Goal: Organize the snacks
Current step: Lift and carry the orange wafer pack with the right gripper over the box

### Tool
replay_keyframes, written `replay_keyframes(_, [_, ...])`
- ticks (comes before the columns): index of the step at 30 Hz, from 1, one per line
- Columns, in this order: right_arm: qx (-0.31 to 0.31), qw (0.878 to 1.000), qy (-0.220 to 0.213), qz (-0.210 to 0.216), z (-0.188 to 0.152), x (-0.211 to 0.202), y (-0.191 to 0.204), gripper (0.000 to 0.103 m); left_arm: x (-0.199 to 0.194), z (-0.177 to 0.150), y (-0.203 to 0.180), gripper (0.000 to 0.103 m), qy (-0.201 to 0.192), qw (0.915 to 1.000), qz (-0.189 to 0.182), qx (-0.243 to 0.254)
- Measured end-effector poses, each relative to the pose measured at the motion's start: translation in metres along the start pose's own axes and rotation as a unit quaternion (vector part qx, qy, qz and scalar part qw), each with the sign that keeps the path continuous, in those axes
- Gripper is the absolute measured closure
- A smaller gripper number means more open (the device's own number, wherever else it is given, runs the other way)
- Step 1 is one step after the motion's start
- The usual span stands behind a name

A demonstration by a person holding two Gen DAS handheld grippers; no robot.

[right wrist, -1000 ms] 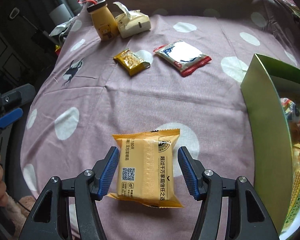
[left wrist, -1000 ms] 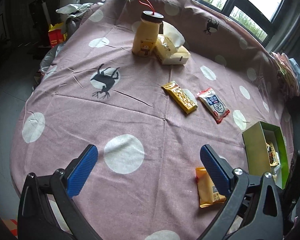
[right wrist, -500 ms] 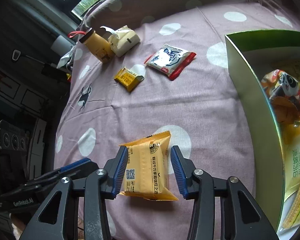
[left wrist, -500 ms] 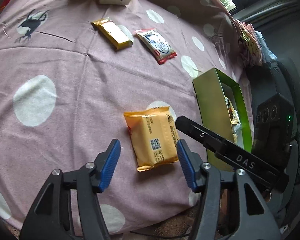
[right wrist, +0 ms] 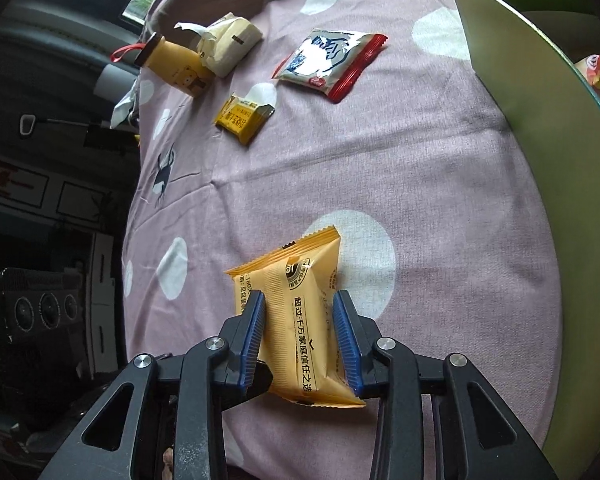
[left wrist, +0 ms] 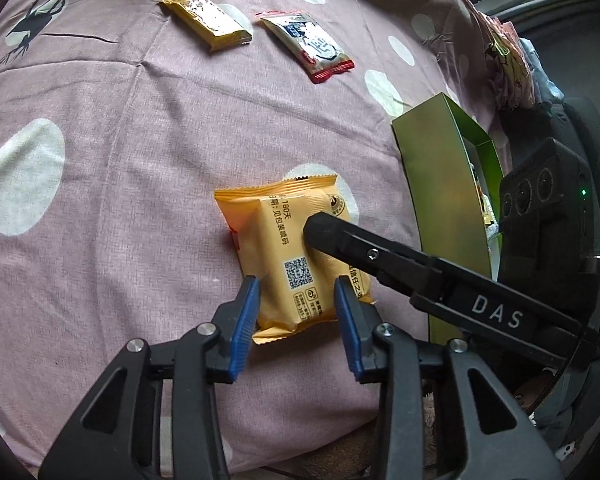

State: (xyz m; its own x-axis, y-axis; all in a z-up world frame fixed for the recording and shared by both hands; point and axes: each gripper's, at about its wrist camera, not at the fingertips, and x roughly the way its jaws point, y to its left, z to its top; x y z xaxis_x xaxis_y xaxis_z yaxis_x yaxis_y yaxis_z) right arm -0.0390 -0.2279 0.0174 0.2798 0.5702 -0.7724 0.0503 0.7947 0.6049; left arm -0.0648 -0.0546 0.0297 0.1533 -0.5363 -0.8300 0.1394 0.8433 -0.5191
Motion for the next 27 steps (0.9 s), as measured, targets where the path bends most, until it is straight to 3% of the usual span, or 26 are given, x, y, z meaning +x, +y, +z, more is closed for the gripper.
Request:
replay_keyframes(8, [-0.013, 1.000, -0.015, 0.004, -0.002, -0.008, 0.007, 0.065, -0.007, -0.005, -0.015, 0.065, -0.012, 0.9995, 0.006, 0.030])
replay_keyframes(13, [-0.037, 0.998, -0.058, 0.001, -0.006, -0.034, 0.022, 0.065, -0.029, -0.009, -0.035, 0.065, -0.068, 0.9956, 0.007, 0.065])
replay_keyframes(21, [-0.072, 0.987, -0.145, 0.000, -0.016, -0.088, 0.041, 0.065, -0.060, -0.023, -0.080, 0.063, -0.150, 0.9784, 0.014, 0.142])
replay_keyframes(27, [-0.080, 0.975, -0.208, -0.004, -0.024, -0.131, 0.039, 0.065, -0.073, -0.033, -0.118, 0.062, -0.198, 0.9596, 0.005, 0.200])
